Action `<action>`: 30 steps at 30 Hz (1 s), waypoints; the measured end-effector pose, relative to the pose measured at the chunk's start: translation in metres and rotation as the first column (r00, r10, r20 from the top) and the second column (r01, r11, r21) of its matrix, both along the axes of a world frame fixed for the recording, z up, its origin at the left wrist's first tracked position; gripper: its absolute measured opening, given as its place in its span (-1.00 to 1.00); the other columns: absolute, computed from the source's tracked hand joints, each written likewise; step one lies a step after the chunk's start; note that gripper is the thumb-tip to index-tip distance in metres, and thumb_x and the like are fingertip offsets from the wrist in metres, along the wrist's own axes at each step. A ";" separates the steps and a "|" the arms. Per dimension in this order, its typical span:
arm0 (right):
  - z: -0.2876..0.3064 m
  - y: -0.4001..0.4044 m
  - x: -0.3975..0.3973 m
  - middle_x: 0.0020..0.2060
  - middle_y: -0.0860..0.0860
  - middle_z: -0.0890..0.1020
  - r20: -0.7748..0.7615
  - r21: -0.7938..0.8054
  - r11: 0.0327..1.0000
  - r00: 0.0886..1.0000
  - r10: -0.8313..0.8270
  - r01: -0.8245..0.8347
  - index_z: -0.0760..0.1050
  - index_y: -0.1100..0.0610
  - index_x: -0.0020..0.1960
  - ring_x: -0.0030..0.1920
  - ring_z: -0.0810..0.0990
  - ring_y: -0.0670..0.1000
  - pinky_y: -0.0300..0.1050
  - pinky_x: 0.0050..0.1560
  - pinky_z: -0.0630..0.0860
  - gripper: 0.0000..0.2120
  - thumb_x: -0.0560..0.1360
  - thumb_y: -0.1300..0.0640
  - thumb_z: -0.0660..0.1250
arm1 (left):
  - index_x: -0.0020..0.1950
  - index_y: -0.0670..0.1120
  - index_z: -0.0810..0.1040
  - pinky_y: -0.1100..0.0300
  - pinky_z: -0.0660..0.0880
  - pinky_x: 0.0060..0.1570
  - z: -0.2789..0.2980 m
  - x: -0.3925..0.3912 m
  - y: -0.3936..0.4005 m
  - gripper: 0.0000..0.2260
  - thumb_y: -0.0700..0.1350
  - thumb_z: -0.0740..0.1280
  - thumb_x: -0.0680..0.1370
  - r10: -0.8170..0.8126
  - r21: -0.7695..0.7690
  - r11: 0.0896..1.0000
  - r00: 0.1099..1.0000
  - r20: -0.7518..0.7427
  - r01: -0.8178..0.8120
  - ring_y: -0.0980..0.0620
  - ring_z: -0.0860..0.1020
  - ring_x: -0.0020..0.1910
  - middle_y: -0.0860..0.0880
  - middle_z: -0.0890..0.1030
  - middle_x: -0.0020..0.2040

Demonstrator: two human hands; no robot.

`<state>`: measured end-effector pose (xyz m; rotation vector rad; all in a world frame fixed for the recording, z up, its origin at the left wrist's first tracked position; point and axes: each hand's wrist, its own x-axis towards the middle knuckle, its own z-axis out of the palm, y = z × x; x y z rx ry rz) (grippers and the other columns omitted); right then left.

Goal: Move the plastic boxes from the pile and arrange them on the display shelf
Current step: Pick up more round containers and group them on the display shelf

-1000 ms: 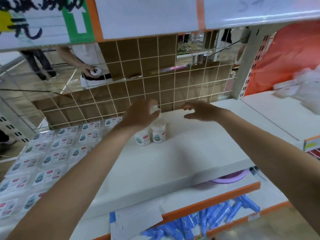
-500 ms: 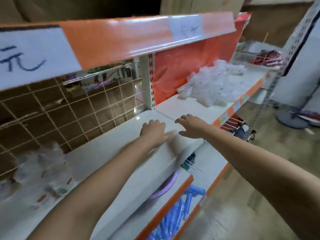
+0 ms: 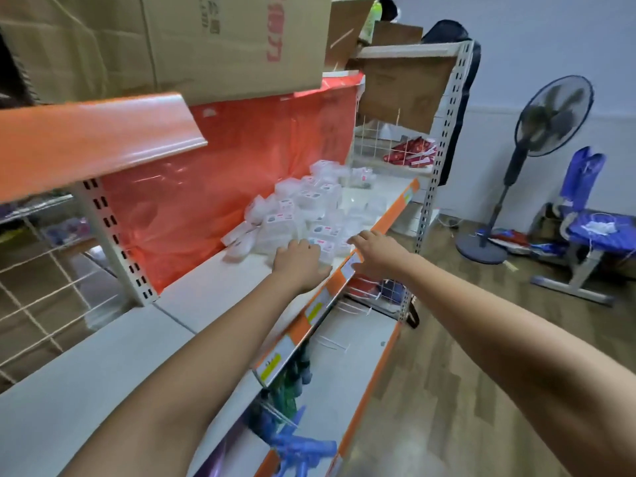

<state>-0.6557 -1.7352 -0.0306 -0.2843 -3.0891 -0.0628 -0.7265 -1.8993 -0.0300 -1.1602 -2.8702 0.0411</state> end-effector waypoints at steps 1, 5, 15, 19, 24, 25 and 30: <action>0.000 0.014 -0.004 0.37 0.11 0.34 -0.006 -0.011 1.000 1.000 -0.017 0.017 0.23 0.11 0.45 0.37 0.28 0.17 0.09 0.28 0.36 -0.45 0.52 0.00 0.27 | 0.38 -0.07 0.37 -0.01 0.30 0.24 0.001 -0.005 0.015 -0.53 0.18 0.13 0.58 -0.011 -0.002 1.000 1.000 0.001 0.011 -0.14 0.33 0.34 -0.13 0.39 0.35; 0.001 0.064 -0.025 0.39 0.11 0.32 0.002 -0.040 0.997 0.998 -0.065 0.065 0.22 0.11 0.46 0.39 0.25 0.16 0.07 0.29 0.35 -0.45 0.53 0.01 0.26 | 0.40 -0.09 0.34 -0.02 0.29 0.26 0.004 -0.031 0.070 -0.51 0.18 0.12 0.59 -0.053 -0.012 0.999 0.998 -0.033 0.053 -0.15 0.32 0.35 -0.14 0.38 0.36; -0.006 0.188 -0.121 0.41 0.12 0.28 0.044 -0.087 0.989 0.992 -0.115 0.119 0.15 0.12 0.50 0.40 0.23 0.17 0.08 0.31 0.33 -0.43 0.56 -0.01 0.23 | 0.40 -0.11 0.34 -0.03 0.30 0.24 0.003 -0.138 0.196 -0.51 0.17 0.13 0.59 -0.042 -0.010 0.999 0.998 -0.036 0.042 -0.16 0.33 0.32 -0.15 0.39 0.34; -0.004 0.235 -0.166 0.42 0.11 0.27 0.042 -0.122 0.986 0.993 -0.111 0.115 0.16 0.11 0.49 0.40 0.22 0.16 0.12 0.33 0.32 -0.45 0.57 -0.01 0.21 | 0.35 -0.12 0.38 -0.02 0.34 0.20 0.000 -0.190 0.226 -0.55 0.15 0.15 0.58 0.015 0.001 1.000 0.999 -0.031 -0.015 -0.15 0.34 0.32 -0.14 0.40 0.33; -0.013 0.277 -0.210 0.42 0.10 0.27 0.045 -0.176 0.980 0.995 -0.091 0.097 0.17 0.11 0.48 0.41 0.21 0.15 0.10 0.33 0.32 -0.46 0.56 0.01 0.23 | 0.34 -0.13 0.39 0.00 0.35 0.18 -0.007 -0.227 0.251 -0.57 0.10 0.17 0.59 0.076 0.004 0.997 0.997 0.005 -0.076 -0.17 0.35 0.30 -0.16 0.40 0.31; -0.014 0.284 -0.219 0.42 0.10 0.27 0.043 -0.185 0.978 0.995 -0.087 0.093 0.17 0.11 0.48 0.41 0.21 0.15 0.10 0.33 0.32 -0.46 0.56 0.02 0.23 | 0.34 -0.13 0.38 0.00 0.35 0.18 -0.010 -0.233 0.256 -0.58 0.10 0.17 0.58 0.089 0.000 0.996 0.996 0.003 -0.089 -0.17 0.35 0.29 -0.16 0.40 0.31; -0.024 0.324 -0.271 0.39 0.13 0.29 0.036 -0.197 0.979 0.998 -0.053 0.059 0.20 0.15 0.47 0.38 0.24 0.17 0.09 0.29 0.34 -0.47 0.56 0.03 0.23 | 0.38 -0.14 0.33 0.00 0.37 0.17 -0.027 -0.251 0.273 -0.61 0.00 0.18 0.60 0.156 0.000 0.988 0.987 0.032 -0.156 -0.14 0.32 0.31 -0.14 0.36 0.33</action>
